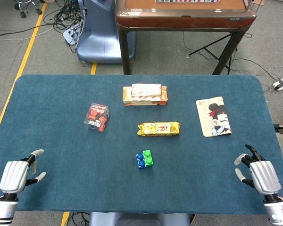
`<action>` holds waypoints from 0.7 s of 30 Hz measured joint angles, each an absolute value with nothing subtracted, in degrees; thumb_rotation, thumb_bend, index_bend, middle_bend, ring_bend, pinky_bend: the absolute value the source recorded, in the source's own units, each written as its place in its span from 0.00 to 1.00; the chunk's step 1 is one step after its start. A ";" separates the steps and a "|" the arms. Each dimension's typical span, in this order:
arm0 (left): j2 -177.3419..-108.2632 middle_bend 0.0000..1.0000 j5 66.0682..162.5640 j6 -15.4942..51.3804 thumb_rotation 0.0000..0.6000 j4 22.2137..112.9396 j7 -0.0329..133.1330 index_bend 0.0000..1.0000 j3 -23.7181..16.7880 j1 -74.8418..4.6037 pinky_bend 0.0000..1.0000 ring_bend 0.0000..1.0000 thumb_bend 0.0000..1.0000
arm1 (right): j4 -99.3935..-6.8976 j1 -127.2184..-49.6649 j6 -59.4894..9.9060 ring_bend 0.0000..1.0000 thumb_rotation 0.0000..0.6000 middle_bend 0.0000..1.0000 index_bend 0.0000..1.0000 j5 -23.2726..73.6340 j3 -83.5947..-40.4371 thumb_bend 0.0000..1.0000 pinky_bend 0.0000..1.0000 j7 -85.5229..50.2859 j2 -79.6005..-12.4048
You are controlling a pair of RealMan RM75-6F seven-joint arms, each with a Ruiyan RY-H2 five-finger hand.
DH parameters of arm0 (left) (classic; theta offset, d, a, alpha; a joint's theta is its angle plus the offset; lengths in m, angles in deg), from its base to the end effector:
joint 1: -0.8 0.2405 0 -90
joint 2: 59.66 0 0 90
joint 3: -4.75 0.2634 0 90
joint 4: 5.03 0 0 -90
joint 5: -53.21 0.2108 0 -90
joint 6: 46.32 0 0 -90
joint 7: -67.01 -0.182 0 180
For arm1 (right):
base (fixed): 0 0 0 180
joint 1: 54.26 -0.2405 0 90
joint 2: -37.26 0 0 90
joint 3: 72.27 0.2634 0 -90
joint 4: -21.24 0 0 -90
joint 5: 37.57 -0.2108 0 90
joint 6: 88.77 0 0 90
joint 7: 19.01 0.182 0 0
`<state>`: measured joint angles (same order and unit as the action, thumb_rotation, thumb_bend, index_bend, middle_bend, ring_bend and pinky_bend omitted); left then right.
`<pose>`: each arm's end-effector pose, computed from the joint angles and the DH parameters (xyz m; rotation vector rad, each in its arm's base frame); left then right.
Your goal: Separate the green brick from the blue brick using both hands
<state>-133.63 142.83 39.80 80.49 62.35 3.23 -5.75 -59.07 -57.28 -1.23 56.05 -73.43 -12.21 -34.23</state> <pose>-0.3076 0.2240 0.1094 -1.4668 -0.8396 -0.9364 -0.3343 -0.1949 0.1226 1.4851 -0.9270 0.9581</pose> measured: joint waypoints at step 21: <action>-134.74 0.70 143.78 38.41 1.00 79.91 61.54 0.32 4.19 -6.91 0.91 0.69 0.13 | -68.84 -63.43 -7.51 1.00 1.00 0.96 0.30 58.43 -72.13 0.00 1.00 -15.12 -33.95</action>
<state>-134.74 143.78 38.41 79.91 61.54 4.19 -6.91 -68.84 -63.43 -7.51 58.43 -72.13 -15.12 -33.95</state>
